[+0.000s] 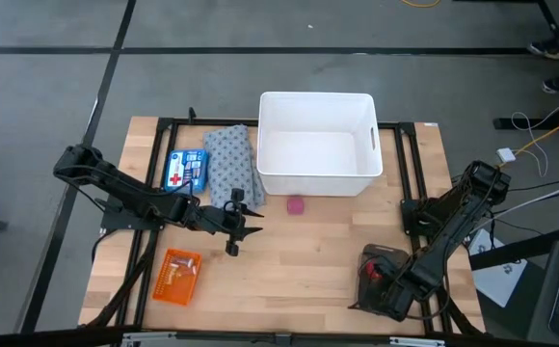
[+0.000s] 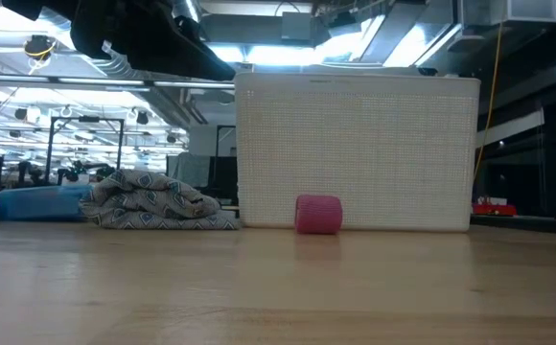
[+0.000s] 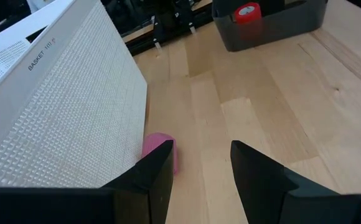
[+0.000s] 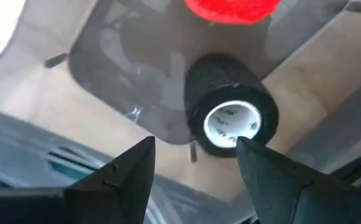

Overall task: Pick & Place Medicine items
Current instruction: Put the pink bandage into the black bin

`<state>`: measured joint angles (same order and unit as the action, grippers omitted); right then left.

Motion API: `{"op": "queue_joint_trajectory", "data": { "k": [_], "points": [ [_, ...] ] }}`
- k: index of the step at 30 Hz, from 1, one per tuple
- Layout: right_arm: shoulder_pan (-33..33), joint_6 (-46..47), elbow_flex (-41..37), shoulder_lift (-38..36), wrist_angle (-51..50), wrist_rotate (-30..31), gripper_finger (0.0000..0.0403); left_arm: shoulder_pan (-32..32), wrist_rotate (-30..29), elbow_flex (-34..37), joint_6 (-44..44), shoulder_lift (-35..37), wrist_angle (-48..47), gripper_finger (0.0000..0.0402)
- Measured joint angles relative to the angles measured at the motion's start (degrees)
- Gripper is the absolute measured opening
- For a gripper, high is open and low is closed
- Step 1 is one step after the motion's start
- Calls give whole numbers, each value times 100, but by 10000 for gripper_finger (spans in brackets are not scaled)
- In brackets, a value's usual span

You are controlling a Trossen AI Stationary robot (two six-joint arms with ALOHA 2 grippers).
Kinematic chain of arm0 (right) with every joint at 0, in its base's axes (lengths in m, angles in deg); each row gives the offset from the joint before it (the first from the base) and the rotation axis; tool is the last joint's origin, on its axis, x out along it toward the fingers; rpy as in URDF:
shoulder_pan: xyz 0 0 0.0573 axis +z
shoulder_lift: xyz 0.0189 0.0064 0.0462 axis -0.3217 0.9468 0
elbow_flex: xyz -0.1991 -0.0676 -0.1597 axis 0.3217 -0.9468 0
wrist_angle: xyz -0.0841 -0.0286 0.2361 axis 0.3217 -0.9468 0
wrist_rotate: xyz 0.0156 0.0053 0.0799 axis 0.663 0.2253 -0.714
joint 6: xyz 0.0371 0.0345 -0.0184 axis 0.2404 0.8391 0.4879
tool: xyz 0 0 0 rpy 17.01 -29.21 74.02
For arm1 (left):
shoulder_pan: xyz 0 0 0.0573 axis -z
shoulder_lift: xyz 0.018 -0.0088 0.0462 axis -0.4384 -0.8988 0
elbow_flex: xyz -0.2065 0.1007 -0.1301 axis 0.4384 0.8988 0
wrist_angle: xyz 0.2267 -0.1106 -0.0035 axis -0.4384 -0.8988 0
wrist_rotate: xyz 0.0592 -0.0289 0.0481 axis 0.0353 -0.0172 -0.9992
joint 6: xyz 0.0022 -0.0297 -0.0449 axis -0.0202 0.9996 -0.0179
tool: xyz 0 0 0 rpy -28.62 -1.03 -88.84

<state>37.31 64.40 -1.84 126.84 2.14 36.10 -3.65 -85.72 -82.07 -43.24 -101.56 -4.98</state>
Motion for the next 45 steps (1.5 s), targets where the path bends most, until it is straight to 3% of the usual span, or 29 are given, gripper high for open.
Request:
{"op": "queue_joint_trajectory", "data": {
  "k": [9,12,18,25,29,35,45],
  "points": [
    [0,-168,976,0,-1110,986,208,0,2,0,-2,0,0,157],
    [2,-277,1461,0,-1606,1561,208,0,1,0,-2,0,0,157],
    [-104,-1061,2094,-2,-1920,3618,208,-52,26,0,533,0,2,157],
    [-485,-2188,1942,-2,-1809,5707,208,-509,179,0,1937,-13,-172,157],
    [-841,-2754,1507,-2,-1298,6256,208,-688,514,-4,2361,-97,-86,157],
    [-1483,-3293,477,-2,245,6392,207,-750,607,-4,2511,-413,52,157],
    [-2267,-4688,-1335,-2,4167,6060,207,-921,758,-4,2500,-577,81,157]
  ]
}}
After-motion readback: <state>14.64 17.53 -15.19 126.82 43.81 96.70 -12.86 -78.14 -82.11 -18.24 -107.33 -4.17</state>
